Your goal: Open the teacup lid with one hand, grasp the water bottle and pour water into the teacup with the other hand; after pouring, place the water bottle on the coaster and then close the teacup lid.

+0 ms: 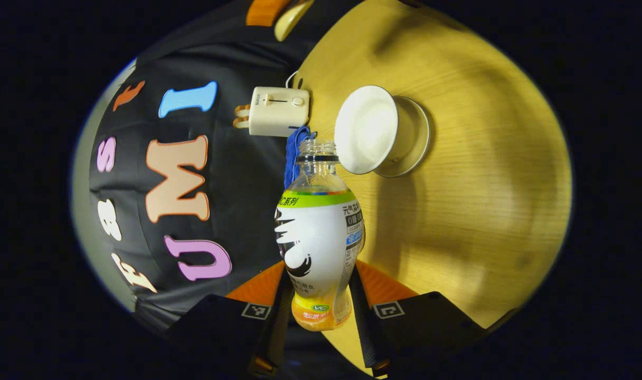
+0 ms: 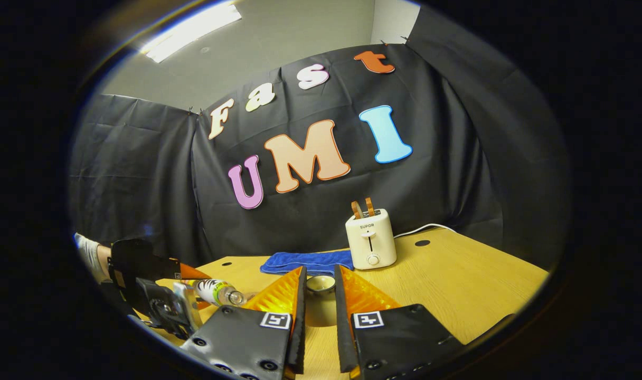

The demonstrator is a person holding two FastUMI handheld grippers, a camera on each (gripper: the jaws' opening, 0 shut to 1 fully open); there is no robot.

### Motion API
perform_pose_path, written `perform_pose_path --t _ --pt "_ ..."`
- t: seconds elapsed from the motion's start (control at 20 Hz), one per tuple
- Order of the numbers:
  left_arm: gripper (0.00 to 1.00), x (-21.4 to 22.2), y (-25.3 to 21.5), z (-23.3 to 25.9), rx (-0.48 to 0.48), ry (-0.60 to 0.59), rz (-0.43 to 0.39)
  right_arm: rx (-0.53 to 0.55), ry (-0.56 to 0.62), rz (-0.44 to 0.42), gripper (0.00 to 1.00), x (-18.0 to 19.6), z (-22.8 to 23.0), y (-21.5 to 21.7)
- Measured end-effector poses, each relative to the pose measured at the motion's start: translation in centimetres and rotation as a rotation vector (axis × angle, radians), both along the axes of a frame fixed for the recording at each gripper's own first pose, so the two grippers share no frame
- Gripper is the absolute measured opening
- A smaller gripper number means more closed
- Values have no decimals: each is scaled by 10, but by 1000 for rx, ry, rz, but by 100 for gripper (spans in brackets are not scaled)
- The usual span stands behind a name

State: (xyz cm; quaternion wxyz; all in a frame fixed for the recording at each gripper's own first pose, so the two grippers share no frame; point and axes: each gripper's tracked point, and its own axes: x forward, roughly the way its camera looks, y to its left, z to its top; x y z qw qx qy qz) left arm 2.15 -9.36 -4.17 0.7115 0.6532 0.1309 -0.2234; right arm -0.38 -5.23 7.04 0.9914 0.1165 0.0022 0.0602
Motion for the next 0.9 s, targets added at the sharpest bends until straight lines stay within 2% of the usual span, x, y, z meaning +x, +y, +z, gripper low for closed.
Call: perform_pose_path --t 0.05,0.2,0.4,0.5,0.6,0.9 --pt "57 -2 -2 -3 -33 15 8 -2 2 0 28 0 -1 1" --pt "53 -7 -7 -6 -162 47 32 -6 3 4 27 0 -2 3" --pt "56 -13 -17 -9 -368 108 78 -7 5 5 27 1 -4 4" --pt "55 -14 -23 -10 -446 131 83 -7 7 4 29 1 -4 4" --pt "54 -10 -22 -8 -508 130 104 -5 5 2 30 1 -3 3" --pt "55 4 -25 14 -801 154 171 -5 8 3 27 1 -4 3"
